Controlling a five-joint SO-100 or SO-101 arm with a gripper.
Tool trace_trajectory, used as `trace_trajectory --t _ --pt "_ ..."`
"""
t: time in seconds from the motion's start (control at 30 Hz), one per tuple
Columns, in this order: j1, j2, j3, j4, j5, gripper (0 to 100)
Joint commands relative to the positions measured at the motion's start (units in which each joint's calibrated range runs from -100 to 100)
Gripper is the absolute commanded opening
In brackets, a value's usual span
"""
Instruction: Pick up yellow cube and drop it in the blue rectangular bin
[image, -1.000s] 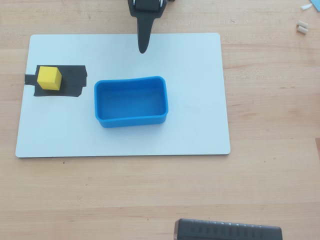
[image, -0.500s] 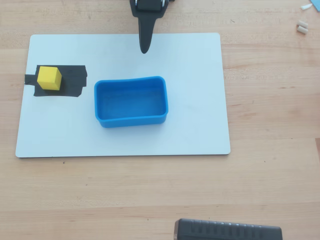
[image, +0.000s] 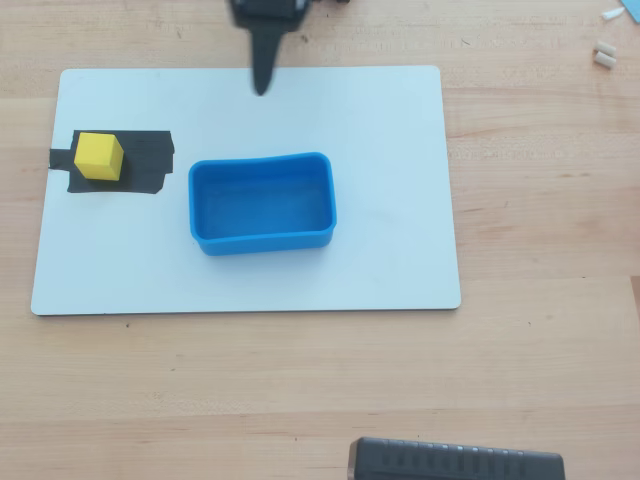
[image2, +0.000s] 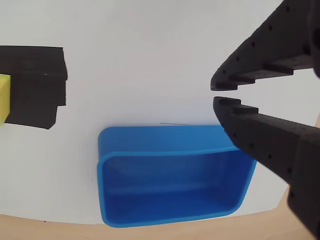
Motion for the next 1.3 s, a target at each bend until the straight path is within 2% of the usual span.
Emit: trace_trajectory --t 0.0,0.3,0.57,0.83,1.13,1.2,1.27 --pt "6.71 14.91 -17.16 0.5 2.39 0" --pt "18.11 48.44 -46.8 3.39 7.52 0" --pt "20.26 60.05 -62.71 6.94 11.38 0" --pt "21.63 62.56 -66.44 7.02 15.97 0" --pt "23.77 68.69 -69.8 7.02 16.12 0" --pt "24.12 68.78 -69.8 7.02 16.12 2" --pt "24.8 68.88 -69.89 7.02 15.92 8"
